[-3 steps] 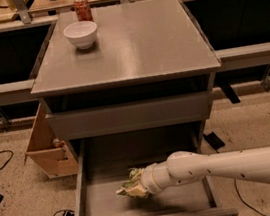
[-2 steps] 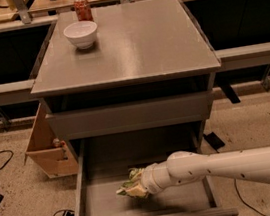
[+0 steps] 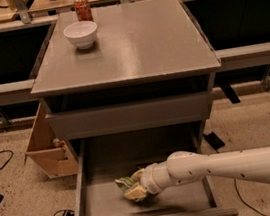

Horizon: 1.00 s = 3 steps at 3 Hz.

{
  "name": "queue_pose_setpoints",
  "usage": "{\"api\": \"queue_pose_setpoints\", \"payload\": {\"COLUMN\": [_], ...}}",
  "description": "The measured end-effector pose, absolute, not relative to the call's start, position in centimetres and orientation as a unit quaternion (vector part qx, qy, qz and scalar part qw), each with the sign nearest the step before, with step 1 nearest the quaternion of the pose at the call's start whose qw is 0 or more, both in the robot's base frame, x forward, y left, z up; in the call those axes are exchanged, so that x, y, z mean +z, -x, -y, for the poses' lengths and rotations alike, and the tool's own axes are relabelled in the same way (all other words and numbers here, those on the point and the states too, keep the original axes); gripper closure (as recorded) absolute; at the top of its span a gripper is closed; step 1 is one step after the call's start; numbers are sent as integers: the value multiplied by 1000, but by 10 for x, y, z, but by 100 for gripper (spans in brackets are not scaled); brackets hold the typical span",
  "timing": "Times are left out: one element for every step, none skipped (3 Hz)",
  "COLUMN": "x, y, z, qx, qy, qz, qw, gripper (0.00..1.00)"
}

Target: Place green jalapeno chip bag into middle drawer

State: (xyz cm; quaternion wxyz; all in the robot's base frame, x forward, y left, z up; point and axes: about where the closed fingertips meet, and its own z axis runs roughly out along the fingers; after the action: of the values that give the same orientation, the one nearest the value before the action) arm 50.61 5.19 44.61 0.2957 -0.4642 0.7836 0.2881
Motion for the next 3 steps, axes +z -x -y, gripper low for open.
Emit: {"api": "queue_pose_setpoints", "payload": {"x": [446, 450, 496], "y": [-506, -505, -489], "z": [-52, -51, -39], "qx": [288, 287, 272], "qy": [464, 465, 474], "qz": [-784, -783, -773], "qw": [296, 298, 322], "gripper": [0, 0, 0]}}
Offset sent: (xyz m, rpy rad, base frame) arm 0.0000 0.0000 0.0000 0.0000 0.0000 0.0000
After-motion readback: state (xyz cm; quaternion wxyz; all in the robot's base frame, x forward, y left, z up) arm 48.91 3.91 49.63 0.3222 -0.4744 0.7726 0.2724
